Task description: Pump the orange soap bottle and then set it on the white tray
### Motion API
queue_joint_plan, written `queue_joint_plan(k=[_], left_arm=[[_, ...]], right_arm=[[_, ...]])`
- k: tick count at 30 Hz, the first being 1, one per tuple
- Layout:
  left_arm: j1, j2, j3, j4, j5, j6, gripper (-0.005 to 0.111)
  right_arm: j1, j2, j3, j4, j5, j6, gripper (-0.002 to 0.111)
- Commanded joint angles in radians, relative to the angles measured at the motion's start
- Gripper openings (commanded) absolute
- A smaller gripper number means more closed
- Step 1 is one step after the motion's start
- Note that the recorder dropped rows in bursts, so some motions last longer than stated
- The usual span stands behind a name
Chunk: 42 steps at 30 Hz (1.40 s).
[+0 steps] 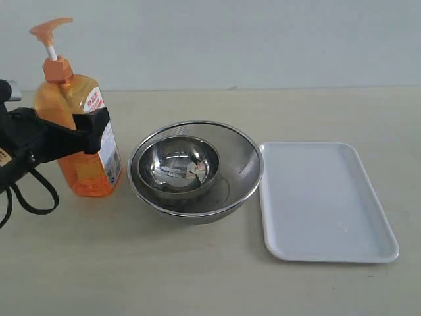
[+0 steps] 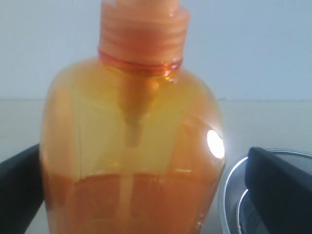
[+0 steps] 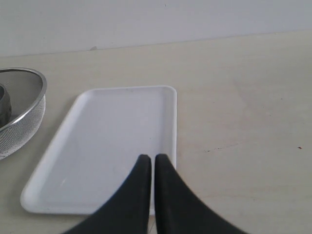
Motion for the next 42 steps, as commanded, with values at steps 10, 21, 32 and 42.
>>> queue_joint_plan(k=[10,21,32,42], left_arm=[[-0.004,0.132,-0.021,-0.011,-0.203,0.004,0.104],[-0.004,0.151,-0.056,-0.035,-0.191,0.020,0.104],[-0.004,0.151,-0.056,-0.058,-0.191,0.023,0.104],[-0.004,0.151,-0.056,-0.070,-0.195,0.039,0.079]], right_arm=[[-0.004,-0.004,-0.001,-0.003,-0.003,-0.010,0.000],[-0.004,-0.004,-0.001,-0.003,-0.003,-0.010,0.000],[-0.004,-0.004,-0.001,-0.003,-0.003,-0.010,0.000],[-0.004,-0.004,-0.001,-0.003,-0.003,-0.010,0.000]])
